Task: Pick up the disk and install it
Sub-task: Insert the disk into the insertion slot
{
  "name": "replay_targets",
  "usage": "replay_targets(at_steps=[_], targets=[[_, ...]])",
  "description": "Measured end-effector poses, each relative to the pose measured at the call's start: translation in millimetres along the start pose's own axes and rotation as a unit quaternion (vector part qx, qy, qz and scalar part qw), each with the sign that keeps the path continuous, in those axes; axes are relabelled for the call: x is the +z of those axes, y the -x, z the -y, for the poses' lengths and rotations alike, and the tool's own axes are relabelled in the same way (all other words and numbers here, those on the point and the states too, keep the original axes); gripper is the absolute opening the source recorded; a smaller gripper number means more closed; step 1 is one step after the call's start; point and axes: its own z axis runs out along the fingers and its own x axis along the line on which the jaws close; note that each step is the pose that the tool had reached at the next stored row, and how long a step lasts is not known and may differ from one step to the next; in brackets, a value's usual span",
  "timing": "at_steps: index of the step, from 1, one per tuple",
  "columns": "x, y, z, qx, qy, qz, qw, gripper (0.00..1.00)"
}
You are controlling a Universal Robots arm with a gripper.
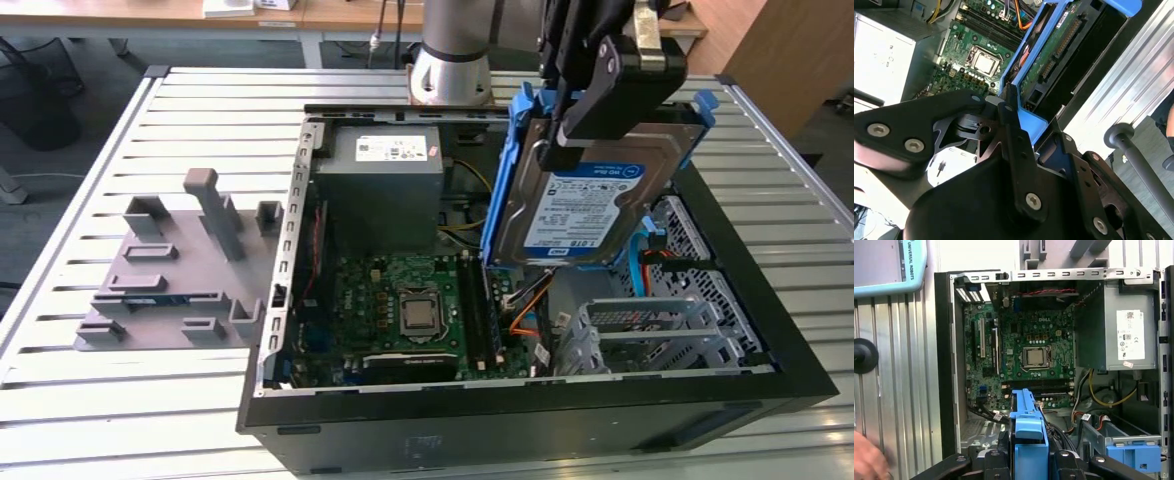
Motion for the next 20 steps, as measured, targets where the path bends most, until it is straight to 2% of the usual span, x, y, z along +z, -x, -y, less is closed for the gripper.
replay_targets(at_steps=[18,20], targets=[[1.6,0.0,1.7,0.000,0.0000,0.0000,1.0000,0.36],[1.6,-1.9,1.9,0.000,0.0000,0.0000,1.0000,0.36]])
